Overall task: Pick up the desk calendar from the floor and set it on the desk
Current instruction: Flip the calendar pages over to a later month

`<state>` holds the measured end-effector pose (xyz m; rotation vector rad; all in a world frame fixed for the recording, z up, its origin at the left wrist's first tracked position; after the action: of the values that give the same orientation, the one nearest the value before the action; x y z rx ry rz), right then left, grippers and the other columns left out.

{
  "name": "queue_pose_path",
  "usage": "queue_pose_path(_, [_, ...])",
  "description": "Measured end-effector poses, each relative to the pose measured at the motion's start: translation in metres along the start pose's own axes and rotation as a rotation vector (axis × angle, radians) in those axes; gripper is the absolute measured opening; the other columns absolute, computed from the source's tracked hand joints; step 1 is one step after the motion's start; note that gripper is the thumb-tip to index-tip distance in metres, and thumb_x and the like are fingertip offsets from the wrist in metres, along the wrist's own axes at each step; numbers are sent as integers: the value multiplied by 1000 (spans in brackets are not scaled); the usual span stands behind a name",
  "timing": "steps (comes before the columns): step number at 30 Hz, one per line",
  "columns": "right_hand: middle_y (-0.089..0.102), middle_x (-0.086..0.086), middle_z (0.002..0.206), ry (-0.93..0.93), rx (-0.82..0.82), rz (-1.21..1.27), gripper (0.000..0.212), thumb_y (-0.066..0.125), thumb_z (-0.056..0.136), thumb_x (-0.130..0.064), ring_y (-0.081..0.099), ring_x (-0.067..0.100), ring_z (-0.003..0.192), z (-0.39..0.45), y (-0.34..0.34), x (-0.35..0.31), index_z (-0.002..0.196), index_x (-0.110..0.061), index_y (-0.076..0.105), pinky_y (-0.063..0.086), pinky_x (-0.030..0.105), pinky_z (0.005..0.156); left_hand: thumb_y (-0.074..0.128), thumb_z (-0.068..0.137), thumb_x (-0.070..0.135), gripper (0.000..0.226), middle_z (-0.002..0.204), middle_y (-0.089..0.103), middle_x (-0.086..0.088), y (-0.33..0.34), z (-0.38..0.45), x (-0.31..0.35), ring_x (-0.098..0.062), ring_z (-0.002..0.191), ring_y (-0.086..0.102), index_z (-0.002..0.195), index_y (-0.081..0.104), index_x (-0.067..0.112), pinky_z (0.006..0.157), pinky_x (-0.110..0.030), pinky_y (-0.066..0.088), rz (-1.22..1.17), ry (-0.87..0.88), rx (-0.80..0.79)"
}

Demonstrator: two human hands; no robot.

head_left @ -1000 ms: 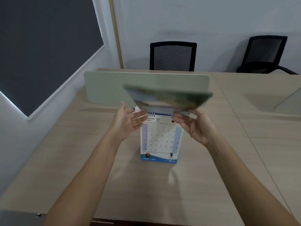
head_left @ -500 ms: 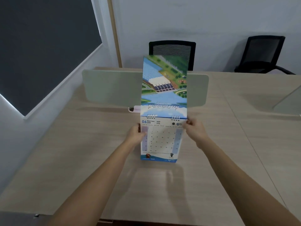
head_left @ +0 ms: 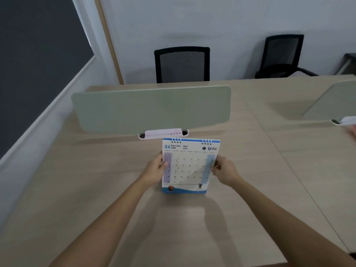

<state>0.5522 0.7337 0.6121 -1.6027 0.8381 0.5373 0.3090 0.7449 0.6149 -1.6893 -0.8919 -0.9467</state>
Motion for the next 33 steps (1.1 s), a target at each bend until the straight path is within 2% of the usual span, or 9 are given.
queue_pose_path(4, [70, 17, 107, 6, 57, -6, 29, 52, 84, 2, 66, 34, 94, 23, -36, 7, 110, -5, 62, 54, 51, 85, 38, 100, 1, 45, 134, 52, 9, 15, 37, 35, -8, 126, 47, 143, 42, 13, 106, -25, 37, 21, 94, -73])
queue_pose_path(7, [71, 17, 103, 7, 93, -19, 27, 52, 83, 2, 66, 35, 91, 53, -71, 12, 107, -5, 63, 55, 51, 83, 37, 100, 4, 45, 146, 51, 2, 32, 79, 55, -15, 135, 46, 144, 41, 14, 116, -35, 35, 62, 128, -113])
queue_pose_path(12, [72, 17, 101, -11, 81, -41, 28, 51, 83, 2, 68, 36, 86, 121, -114, 16, 107, -6, 63, 56, 52, 80, 38, 100, 6, 37, 141, 56, -5, 50, 155, 82, -20, 133, 50, 136, 49, 11, 109, -35, 40, 99, 101, -77])
queue_pose_path(16, [71, 17, 100, -34, 51, -44, 25, 52, 84, -1, 68, 36, 86, 180, -134, 22, 106, -7, 63, 57, 52, 78, 37, 101, 7, 36, 141, 57, -7, 63, 210, 88, -24, 133, 51, 134, 49, 10, 111, -49, 42, 94, 48, -76])
queue_pose_path(18, [71, 17, 101, -40, 32, -53, 25, 51, 85, 0, 68, 37, 86, 205, -139, 24, 106, -6, 63, 57, 52, 78, 35, 101, 9, 35, 140, 57, -8, 66, 229, 88, -25, 132, 52, 134, 48, 10, 108, -51, 44, 82, 4, -63])
queue_pose_path(24, [71, 17, 101, -82, -37, -114, 22, 53, 86, -5, 68, 35, 84, 256, -128, 32, 106, -4, 62, 57, 51, 78, 37, 102, 14, 32, 139, 58, -7, 66, 252, 71, -25, 131, 52, 131, 49, 8, 107, -50, 46, 110, -111, 13])
queue_pose_path(33, [67, 13, 114, -74, -51, -126, 30, 56, 86, -6, 64, 32, 97, 271, -118, 46, 116, -8, 57, 57, 51, 82, 36, 102, 17, 32, 139, 58, -6, 68, 260, 69, -24, 128, 54, 132, 48, 10, 106, -50, 46, 114, -120, 13])
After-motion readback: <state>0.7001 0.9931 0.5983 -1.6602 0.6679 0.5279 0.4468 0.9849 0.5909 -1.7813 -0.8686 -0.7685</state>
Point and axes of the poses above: each hand's wrist, its own z-axis towards the middle knuckle, its own y-axis out of the palm, x = y × z, the point moved 9 cm from there along z, towards the middle knuckle
